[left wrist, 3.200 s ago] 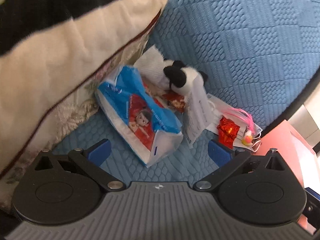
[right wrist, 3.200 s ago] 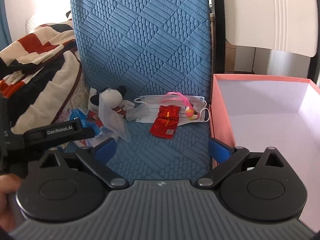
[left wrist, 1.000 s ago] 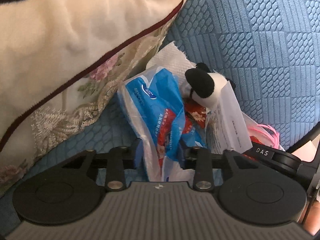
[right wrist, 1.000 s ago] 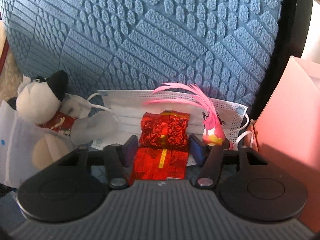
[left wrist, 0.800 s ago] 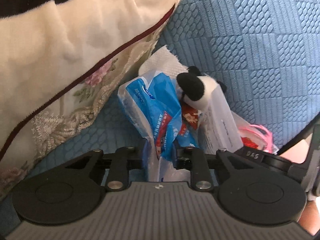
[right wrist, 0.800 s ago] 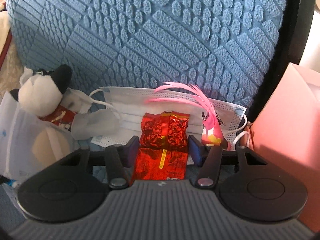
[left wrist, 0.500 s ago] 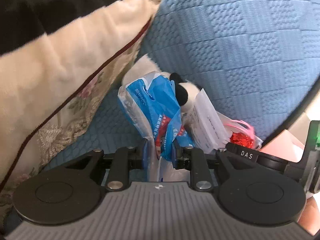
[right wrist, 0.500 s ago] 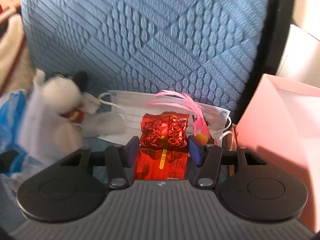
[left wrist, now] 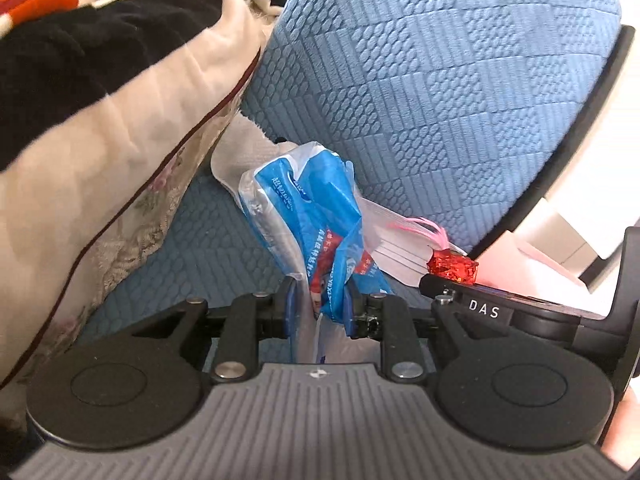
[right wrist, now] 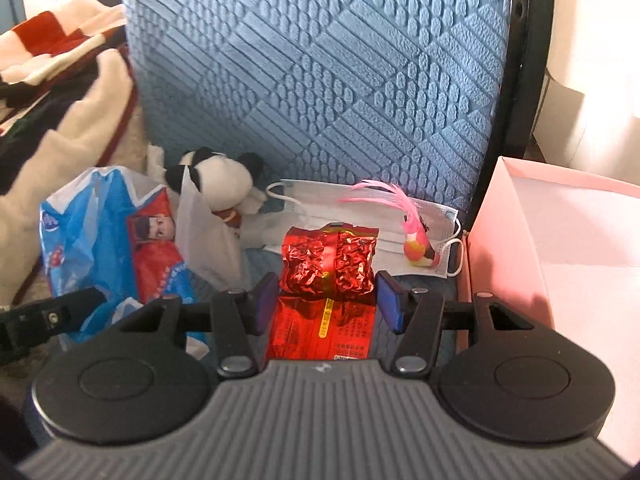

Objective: Organize soft objects
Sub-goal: 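Lift both held items and carry them over the pink box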

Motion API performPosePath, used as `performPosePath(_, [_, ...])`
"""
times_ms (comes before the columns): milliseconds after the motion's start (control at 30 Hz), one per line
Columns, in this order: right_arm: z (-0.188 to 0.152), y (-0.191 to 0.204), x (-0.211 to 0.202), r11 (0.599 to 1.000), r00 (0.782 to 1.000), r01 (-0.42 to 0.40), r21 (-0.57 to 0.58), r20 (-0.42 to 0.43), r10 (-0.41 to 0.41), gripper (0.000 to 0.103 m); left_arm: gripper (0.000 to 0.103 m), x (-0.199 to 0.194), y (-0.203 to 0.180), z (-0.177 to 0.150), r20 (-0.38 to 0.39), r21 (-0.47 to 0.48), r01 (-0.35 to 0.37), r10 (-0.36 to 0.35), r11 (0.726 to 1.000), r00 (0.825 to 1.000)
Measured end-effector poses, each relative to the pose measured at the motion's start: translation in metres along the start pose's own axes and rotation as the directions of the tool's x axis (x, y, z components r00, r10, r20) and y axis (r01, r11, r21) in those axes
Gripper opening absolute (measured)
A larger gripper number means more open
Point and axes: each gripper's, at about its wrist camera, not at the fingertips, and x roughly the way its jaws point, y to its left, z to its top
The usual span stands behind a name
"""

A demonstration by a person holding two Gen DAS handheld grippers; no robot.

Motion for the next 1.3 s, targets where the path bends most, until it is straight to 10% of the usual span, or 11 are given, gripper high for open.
performPosePath(1300, [-0.088,0.01,-0.102,1.0,0.995,0.022,0.014,-0.102,-0.021,0.056,0.027,-0.049,-0.038,-0.063,-0.153,0.179,0.026,0.001,0.984,0.988])
